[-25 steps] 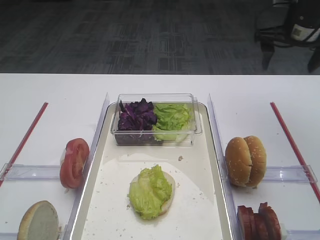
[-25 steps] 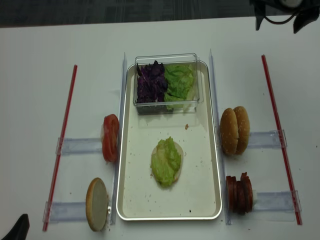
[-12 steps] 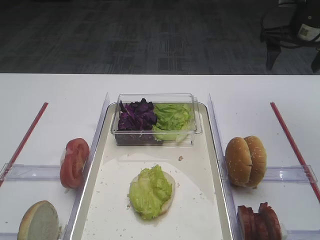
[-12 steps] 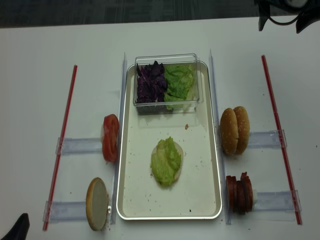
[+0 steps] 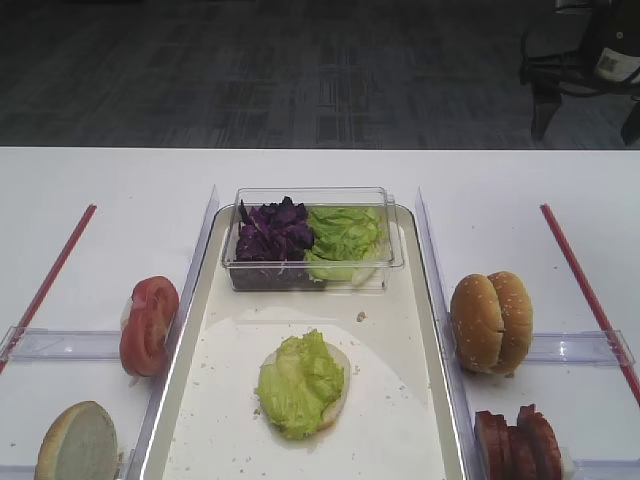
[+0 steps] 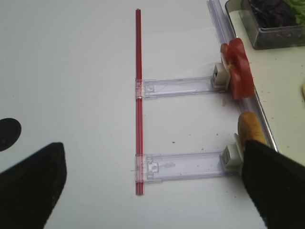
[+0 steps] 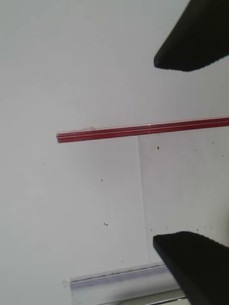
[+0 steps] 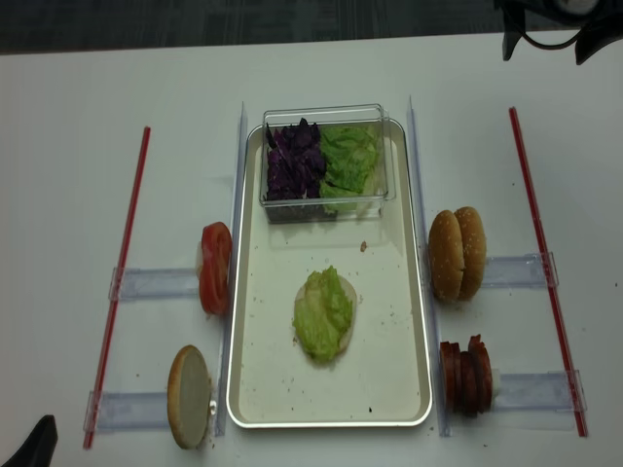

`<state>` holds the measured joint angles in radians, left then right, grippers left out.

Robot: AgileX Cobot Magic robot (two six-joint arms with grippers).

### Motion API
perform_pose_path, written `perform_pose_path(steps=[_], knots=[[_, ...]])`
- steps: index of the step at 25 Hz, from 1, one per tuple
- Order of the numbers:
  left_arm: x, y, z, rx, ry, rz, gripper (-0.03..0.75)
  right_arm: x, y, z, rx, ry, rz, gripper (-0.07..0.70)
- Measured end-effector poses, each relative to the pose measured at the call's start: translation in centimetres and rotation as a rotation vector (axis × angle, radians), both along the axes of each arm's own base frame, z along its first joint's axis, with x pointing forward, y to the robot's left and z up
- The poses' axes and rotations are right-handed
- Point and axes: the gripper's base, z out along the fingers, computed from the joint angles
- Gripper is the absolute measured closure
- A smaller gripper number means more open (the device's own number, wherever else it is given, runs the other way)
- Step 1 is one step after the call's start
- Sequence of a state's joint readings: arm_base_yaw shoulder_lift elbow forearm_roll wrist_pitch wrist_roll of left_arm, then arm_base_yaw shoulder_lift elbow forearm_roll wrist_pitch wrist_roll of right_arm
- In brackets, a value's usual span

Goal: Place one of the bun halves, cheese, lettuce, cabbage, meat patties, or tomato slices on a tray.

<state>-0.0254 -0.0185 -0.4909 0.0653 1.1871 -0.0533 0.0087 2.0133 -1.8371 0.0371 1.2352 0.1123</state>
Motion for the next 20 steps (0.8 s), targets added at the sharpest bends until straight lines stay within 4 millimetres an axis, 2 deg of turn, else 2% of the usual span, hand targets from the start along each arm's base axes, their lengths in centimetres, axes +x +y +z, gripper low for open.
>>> perform_pose_path(steps=[17, 20], knots=[[0.0, 0.0, 0.0, 0.0, 0.0, 0.0, 0.026, 0.0, 0.32, 0.02, 0.035, 0.0, 0.005, -0.06], [0.0, 0.0, 0.0, 0.0, 0.0, 0.0, 0.026, -0.63, 0.49, -0.39, 0.054, 0.021, 0.009, -0.06]])
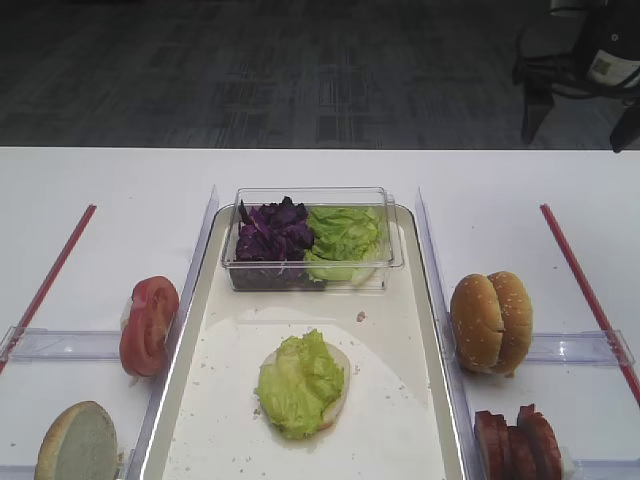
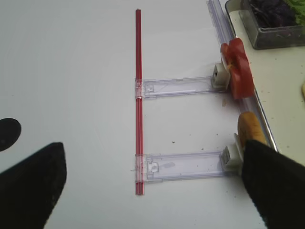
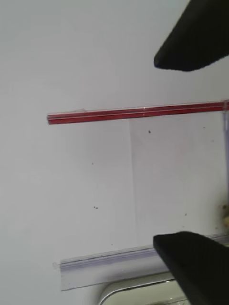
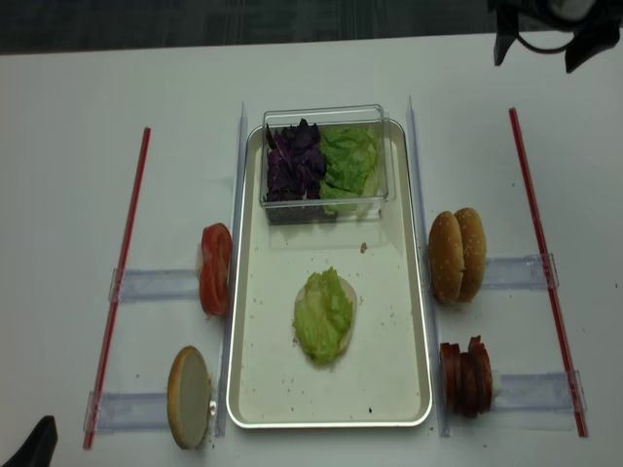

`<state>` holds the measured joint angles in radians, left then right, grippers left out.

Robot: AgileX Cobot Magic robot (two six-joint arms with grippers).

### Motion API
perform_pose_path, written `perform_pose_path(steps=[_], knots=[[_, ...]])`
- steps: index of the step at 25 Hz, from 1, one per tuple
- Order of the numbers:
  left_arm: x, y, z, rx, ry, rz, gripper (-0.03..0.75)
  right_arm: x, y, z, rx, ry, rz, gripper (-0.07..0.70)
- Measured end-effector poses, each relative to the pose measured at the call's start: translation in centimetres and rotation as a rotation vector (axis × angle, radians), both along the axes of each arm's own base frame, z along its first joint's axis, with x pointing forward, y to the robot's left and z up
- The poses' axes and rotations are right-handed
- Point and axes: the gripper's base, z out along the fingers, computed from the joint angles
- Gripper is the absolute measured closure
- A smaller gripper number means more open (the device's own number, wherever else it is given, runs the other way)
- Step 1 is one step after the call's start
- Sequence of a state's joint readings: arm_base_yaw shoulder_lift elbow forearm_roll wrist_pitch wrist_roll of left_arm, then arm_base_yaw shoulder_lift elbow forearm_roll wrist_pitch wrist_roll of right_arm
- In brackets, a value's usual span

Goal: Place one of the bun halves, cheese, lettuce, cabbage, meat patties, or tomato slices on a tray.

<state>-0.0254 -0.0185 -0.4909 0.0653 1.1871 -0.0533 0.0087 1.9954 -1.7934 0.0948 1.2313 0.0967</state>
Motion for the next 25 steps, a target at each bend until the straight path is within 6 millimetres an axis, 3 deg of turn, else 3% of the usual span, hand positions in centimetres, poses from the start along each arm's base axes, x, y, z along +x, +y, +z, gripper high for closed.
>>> perform_pose_path(steps=[4, 14, 25], knots=[[0.0, 0.0, 0.0, 0.0, 0.0, 0.0, 0.026, -2.4, -0.3, -0.8, -0.029, 0.065, 0.008, -0.06], [0.0, 0.0, 0.0, 0.0, 0.0, 0.0, 0.026, -11.2, -0.4, 0.5, -0.04, 0.066, 0.007, -0.06], [0.0, 0.0, 0.0, 0.0, 0.0, 0.0, 0.026, -22.8, -0.6, -0.5, -0.045, -0.031, 0.013, -0.06]])
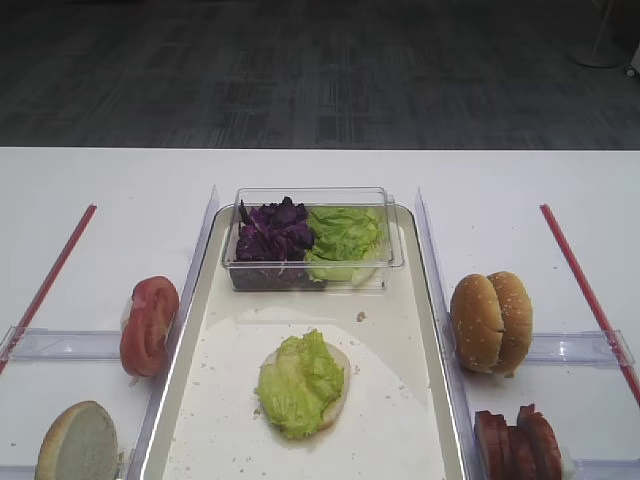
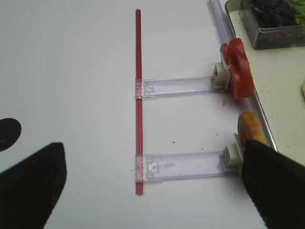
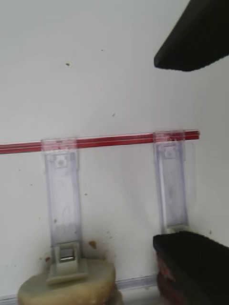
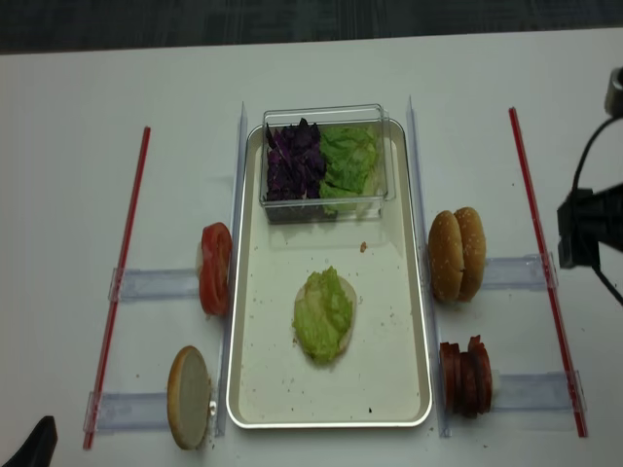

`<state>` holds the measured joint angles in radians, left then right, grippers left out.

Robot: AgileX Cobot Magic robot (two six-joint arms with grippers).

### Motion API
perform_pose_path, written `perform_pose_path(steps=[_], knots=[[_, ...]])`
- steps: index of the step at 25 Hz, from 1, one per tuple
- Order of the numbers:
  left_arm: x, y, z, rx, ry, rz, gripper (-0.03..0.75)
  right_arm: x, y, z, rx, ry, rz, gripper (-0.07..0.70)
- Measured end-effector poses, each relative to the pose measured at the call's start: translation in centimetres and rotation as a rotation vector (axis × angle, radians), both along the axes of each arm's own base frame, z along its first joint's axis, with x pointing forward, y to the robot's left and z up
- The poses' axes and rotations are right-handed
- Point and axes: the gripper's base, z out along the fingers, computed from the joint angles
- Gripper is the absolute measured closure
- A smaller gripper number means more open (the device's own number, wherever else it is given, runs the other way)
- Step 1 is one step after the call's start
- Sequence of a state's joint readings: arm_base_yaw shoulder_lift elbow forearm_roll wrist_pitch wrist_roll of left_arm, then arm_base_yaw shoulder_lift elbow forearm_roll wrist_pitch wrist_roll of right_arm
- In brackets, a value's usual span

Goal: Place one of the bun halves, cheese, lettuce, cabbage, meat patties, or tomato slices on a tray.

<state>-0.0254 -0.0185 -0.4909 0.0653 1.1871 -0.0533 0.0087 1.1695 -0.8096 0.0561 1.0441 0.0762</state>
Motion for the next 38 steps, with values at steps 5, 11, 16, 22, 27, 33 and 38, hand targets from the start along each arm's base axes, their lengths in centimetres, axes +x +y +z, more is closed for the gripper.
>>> perform_pose_path(steps=[5, 11, 16, 22, 27, 33, 38], knots=[[0.0, 0.0, 0.0, 0.0, 0.0, 0.0, 0.026, -3.9, 0.0, -0.4, -0.005, -0.052, 0.013, -0.06], [0.0, 0.0, 0.0, 0.0, 0.0, 0.0, 0.026, -7.4, -0.1, -0.6, -0.011, -0.132, 0.032, -0.06], [0.0, 0.0, 0.0, 0.0, 0.0, 0.0, 0.026, -10.0, -0.1, -1.3, -0.014, -0.174, 0.041, -0.06], [0.0, 0.0, 0.0, 0.0, 0.0, 0.0, 0.026, -12.5, -0.1, -0.9, -0.021, -0.293, 0.055, -0.06], [0.0, 0.0, 0.0, 0.0, 0.0, 0.0, 0.026, -14.4, -0.1, -0.1, -0.027, -0.417, 0.06, -0.06], [0.0, 0.0, 0.0, 0.0, 0.0, 0.0, 0.026, -16.6, -0.1, 0.5, -0.035, -0.563, 0.07, -0.06], [0.0, 0.0, 0.0, 0.0, 0.0, 0.0, 0.026, -18.2, -0.1, 0.6, -0.041, -0.66, 0.08, -0.06]])
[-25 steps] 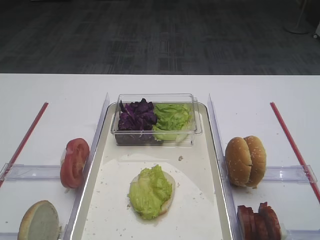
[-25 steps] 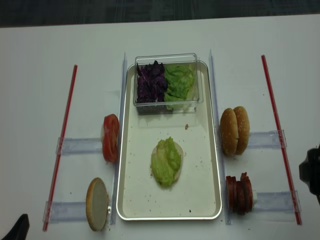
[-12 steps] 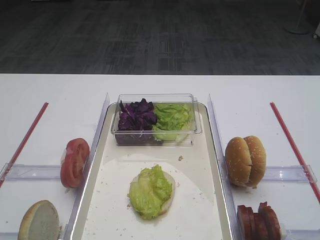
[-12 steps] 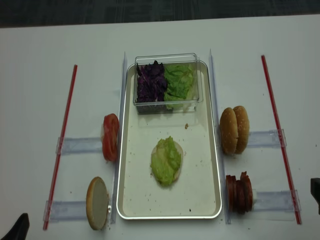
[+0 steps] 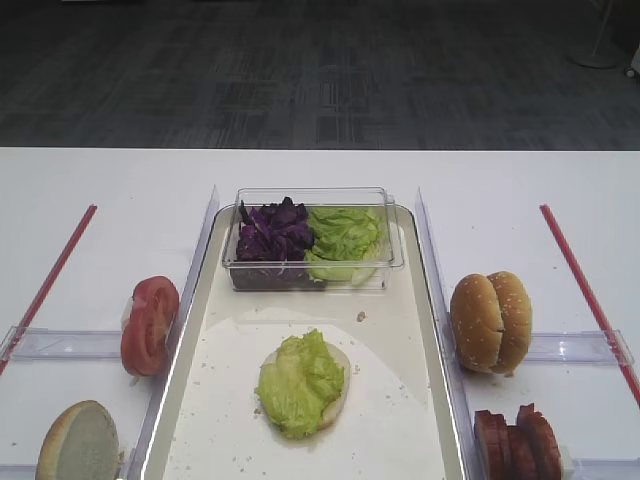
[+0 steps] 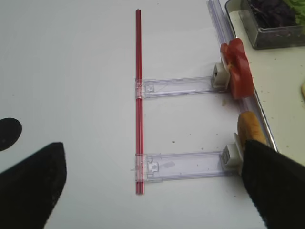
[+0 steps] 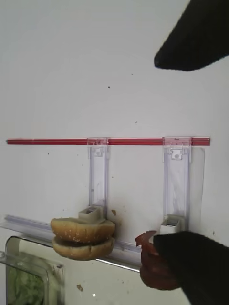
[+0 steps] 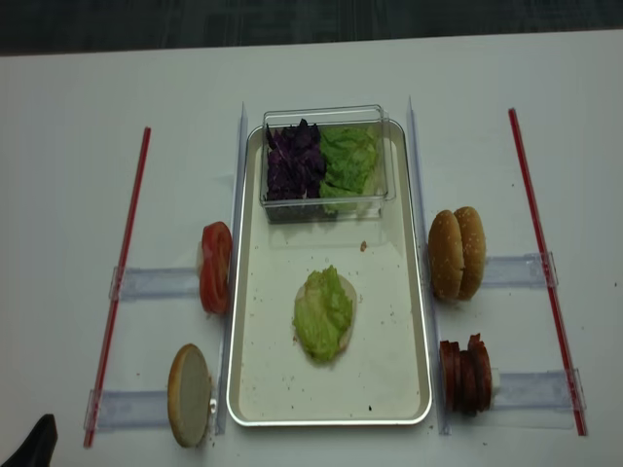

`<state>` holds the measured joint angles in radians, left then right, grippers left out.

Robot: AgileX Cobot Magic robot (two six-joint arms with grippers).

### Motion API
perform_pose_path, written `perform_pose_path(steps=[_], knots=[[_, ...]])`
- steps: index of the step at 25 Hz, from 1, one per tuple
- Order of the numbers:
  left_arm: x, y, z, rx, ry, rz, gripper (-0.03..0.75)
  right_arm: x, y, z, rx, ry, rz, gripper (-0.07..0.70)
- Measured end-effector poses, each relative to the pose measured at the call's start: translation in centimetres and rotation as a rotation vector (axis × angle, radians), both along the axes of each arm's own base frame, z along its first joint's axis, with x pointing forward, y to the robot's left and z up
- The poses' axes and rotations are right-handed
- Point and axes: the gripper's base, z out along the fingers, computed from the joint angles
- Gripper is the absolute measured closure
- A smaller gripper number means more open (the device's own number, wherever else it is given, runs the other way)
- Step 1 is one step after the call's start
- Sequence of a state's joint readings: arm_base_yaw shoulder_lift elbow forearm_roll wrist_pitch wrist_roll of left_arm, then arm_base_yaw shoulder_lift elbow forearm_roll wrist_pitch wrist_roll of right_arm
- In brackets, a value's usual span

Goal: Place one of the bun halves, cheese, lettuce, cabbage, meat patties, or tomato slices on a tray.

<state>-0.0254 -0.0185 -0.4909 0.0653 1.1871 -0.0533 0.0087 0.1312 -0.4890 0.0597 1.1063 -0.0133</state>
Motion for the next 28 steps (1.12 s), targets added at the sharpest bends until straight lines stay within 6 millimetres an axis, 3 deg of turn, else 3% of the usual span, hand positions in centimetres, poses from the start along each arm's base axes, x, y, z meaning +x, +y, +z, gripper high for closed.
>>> perform_pose_path(steps=[7, 28], knots=[[0.0, 0.0, 0.0, 0.0, 0.0, 0.0, 0.026, -1.07, 0.0, 0.03, 0.001, -0.066, 0.002, -0.06], [0.0, 0.0, 0.0, 0.0, 0.0, 0.0, 0.026, -1.08, -0.03, 0.01, 0.008, -0.063, -0.009, -0.037]])
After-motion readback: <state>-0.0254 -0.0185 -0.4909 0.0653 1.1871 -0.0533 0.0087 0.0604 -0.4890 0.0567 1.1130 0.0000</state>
